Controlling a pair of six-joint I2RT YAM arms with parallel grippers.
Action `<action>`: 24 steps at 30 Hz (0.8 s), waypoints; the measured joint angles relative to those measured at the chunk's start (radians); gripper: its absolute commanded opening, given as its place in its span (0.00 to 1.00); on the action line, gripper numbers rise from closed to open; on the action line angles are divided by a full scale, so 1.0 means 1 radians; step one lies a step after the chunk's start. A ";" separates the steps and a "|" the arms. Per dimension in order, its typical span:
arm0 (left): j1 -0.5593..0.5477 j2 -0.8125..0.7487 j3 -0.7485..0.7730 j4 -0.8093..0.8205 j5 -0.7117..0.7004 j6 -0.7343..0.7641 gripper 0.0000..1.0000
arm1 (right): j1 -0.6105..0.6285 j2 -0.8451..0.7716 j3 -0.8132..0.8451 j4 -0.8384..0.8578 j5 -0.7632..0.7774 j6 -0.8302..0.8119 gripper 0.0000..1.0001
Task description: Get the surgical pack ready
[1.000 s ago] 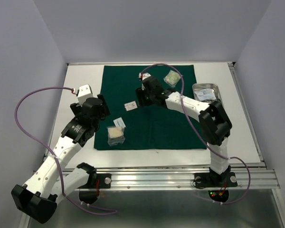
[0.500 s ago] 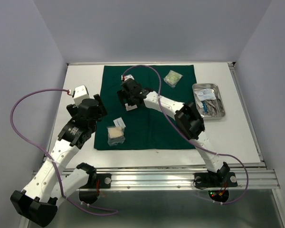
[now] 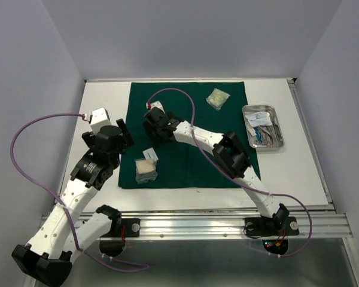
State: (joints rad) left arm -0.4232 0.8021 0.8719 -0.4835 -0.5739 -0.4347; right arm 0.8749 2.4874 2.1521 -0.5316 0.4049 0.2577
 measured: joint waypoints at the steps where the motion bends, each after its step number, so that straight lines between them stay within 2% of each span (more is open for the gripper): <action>1: 0.000 -0.002 0.000 0.000 0.001 0.000 0.99 | 0.001 0.001 0.000 0.001 0.004 0.002 0.94; 6: 0.003 -0.005 0.000 0.000 0.005 0.000 0.99 | 0.005 0.001 0.000 0.001 0.019 0.013 0.80; 10: 0.006 -0.006 0.000 0.000 0.006 0.000 0.99 | 0.008 0.002 0.000 0.001 0.033 0.019 0.76; 12: 0.006 -0.007 0.000 0.000 0.008 0.000 0.99 | 0.008 0.002 0.000 0.000 0.039 0.020 0.78; 15: 0.006 -0.008 0.000 0.000 0.010 0.000 0.99 | 0.008 0.002 0.000 -0.001 0.052 0.024 0.90; 24: 0.006 -0.009 -0.002 0.000 0.016 0.000 0.99 | 0.008 0.001 -0.008 0.012 0.082 0.026 0.95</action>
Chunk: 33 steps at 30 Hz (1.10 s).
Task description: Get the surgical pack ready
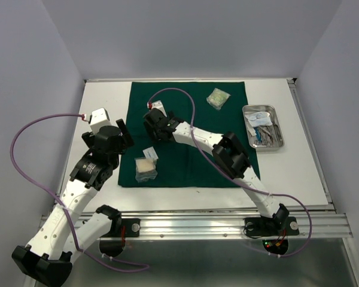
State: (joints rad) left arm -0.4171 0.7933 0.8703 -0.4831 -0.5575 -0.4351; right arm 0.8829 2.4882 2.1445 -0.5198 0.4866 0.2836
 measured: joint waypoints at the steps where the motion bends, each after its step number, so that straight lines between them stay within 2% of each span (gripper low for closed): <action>1: 0.000 0.000 0.000 0.000 0.001 0.000 0.99 | 0.000 0.000 0.000 0.001 0.002 0.000 0.95; 4: 0.000 0.000 -0.001 0.000 0.003 0.000 0.99 | 0.000 0.000 0.000 0.002 0.006 -0.001 0.98; 8: 0.000 0.000 -0.001 0.000 0.004 0.000 0.99 | -0.003 0.000 0.000 0.003 -0.002 0.006 0.96; 12: 0.000 0.000 -0.006 0.000 0.005 0.000 0.99 | -0.015 0.000 -0.001 0.006 -0.042 0.027 0.86; 13: 0.000 0.000 -0.006 0.000 0.005 0.000 0.99 | -0.018 0.000 -0.002 0.010 -0.051 0.031 0.81; 19: 0.000 0.000 -0.007 0.000 0.007 0.000 0.99 | -0.023 0.000 -0.022 0.050 -0.086 0.046 0.71; 28: 0.000 0.000 -0.014 0.003 0.016 0.000 0.99 | -0.023 -0.042 -0.094 0.086 -0.081 0.048 0.63; 33: 0.000 0.001 -0.025 0.011 0.024 0.000 0.99 | -0.025 -0.085 -0.136 0.080 -0.064 0.037 0.63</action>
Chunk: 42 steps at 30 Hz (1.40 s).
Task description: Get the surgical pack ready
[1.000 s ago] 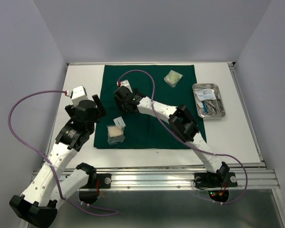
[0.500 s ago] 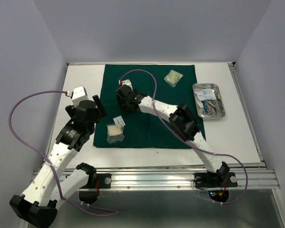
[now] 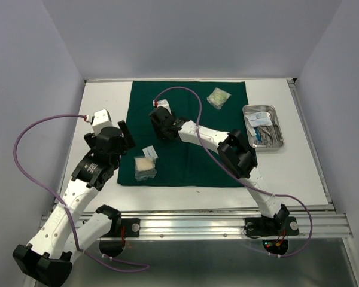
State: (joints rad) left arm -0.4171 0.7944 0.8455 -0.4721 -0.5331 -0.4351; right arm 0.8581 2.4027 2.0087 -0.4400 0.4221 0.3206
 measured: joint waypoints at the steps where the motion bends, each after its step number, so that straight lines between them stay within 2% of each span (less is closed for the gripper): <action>1: 0.000 0.001 -0.001 0.000 0.002 0.000 0.99 | 0.000 -0.006 -0.006 0.001 0.005 -0.004 0.63; 8: 0.000 0.001 -0.002 0.004 0.002 0.000 0.99 | -0.001 -0.050 -0.060 0.001 0.039 -0.012 0.63; 17: 0.000 0.026 -0.002 0.018 0.003 0.005 0.99 | -0.064 -0.278 -0.270 0.031 0.097 -0.026 0.62; 23: 0.000 0.037 -0.002 0.029 0.003 0.008 0.99 | -0.238 -0.450 -0.405 0.070 0.119 -0.021 0.63; 29: 0.000 0.050 -0.002 0.036 0.007 0.010 0.99 | -0.514 -0.617 -0.611 0.102 0.127 0.000 0.63; 32: 0.002 0.063 -0.002 0.040 0.010 0.012 0.99 | -0.643 -0.669 -0.669 0.111 0.128 0.010 0.64; 37: 0.005 0.072 -0.002 0.048 0.012 0.015 0.99 | -0.766 -0.720 -0.725 0.121 0.119 0.016 0.66; 39: 0.005 0.074 -0.002 0.049 0.013 0.015 0.99 | -0.799 -0.724 -0.749 0.128 0.111 0.016 0.69; 42: 0.005 0.074 -0.001 0.049 0.015 0.015 0.99 | -0.827 -0.723 -0.771 0.130 0.095 0.018 0.85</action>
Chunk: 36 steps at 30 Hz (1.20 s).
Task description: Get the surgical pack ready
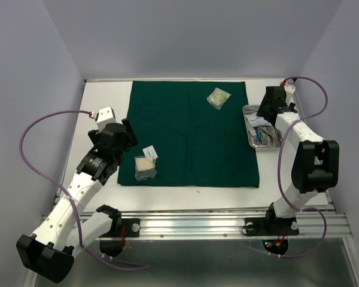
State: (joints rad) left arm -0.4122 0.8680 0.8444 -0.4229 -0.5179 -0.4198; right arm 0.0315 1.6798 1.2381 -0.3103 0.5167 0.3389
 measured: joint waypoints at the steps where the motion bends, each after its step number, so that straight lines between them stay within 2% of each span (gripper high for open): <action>1: 0.000 0.000 0.000 0.000 0.001 0.000 0.99 | -0.005 0.000 -0.003 0.001 -0.005 -0.002 0.87; 3: 0.000 0.000 0.001 0.000 0.002 0.000 0.99 | -0.005 0.002 -0.004 0.005 -0.016 -0.003 0.92; 7: 0.000 0.000 0.002 0.000 0.002 0.000 0.99 | -0.004 0.002 -0.004 0.006 -0.040 -0.003 0.93; 15: 0.002 0.000 0.002 0.000 0.001 0.000 0.99 | -0.003 -0.045 -0.005 0.006 -0.145 -0.004 0.84; 18: 0.002 0.000 0.002 0.000 -0.003 0.000 0.99 | 0.029 -0.082 -0.005 0.006 -0.169 -0.008 0.83; 20: 0.002 0.000 0.002 -0.001 -0.008 0.000 0.99 | 0.095 -0.092 -0.003 0.008 -0.159 -0.017 0.83; 24: 0.002 0.000 0.017 -0.005 -0.014 0.000 0.99 | 0.338 -0.050 0.033 0.008 -0.187 -0.037 0.80; 27: 0.002 -0.001 0.041 -0.013 -0.017 0.000 0.99 | 0.510 0.030 0.090 0.003 -0.227 -0.049 0.78; 31: 0.005 -0.003 0.062 -0.024 -0.039 -0.009 0.99 | 0.677 0.159 0.186 0.000 -0.263 -0.056 0.78; 36: 0.015 -0.021 0.094 -0.061 -0.073 -0.027 0.99 | 0.828 0.341 0.370 -0.047 -0.262 -0.068 0.81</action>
State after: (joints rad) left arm -0.3969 0.8471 0.9386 -0.4839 -0.5907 -0.4473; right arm 0.8593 2.0205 1.6085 -0.3576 0.2546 0.2707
